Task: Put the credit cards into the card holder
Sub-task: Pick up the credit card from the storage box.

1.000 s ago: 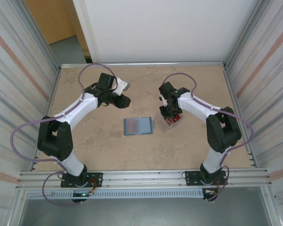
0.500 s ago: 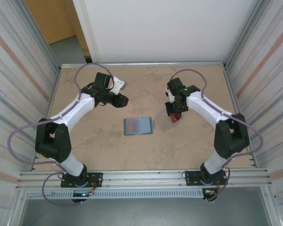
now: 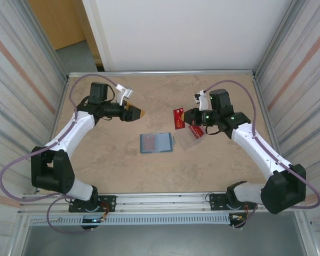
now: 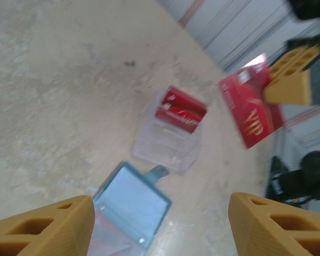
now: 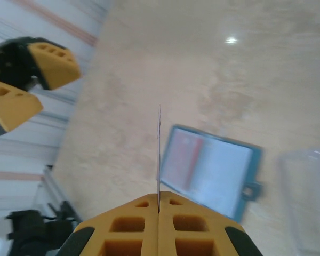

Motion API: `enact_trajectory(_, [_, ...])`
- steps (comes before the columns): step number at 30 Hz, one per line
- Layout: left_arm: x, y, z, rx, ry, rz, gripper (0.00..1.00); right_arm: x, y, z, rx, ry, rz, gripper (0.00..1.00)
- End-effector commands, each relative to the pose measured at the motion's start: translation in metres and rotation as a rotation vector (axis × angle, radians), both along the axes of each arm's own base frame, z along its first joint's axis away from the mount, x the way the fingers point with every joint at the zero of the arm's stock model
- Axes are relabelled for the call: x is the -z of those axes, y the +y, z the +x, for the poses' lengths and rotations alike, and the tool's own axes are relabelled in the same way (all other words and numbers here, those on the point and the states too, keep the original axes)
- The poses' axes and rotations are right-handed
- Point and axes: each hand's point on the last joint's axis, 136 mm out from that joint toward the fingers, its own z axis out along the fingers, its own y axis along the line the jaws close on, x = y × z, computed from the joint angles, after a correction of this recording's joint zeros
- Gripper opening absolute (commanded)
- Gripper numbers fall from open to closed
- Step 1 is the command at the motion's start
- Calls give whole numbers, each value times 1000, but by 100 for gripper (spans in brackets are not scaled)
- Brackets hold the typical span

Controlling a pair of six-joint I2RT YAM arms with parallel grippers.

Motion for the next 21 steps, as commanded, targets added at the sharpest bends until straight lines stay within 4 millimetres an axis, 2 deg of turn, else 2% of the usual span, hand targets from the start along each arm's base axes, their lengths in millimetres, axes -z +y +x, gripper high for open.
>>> enact_trajectory(1, [-38,-8,-26,137,5,-190,69,-60,42,-11,-150,-125,272,0])
enact_trajectory(7, [-56,-18,-41,238,20,-265,70,-79,81,-31,-301,-241,366,0])
enact_trajectory(10, [-67,-23,-51,303,30,-309,70,-77,89,-37,-345,-254,391,0])
enact_trajectory(14, [-75,-24,-67,376,35,-346,64,-73,96,-35,-359,-242,401,0])
enact_trajectory(18, [-81,-24,-71,405,38,-365,44,-67,100,-36,-374,-231,396,0])
enact_trajectory(19, [-81,-25,-70,405,42,-365,38,-65,100,-35,-374,-231,395,0])
enact_trajectory(21, [-79,-25,-67,390,55,-360,18,-63,101,-35,-374,-228,396,0])
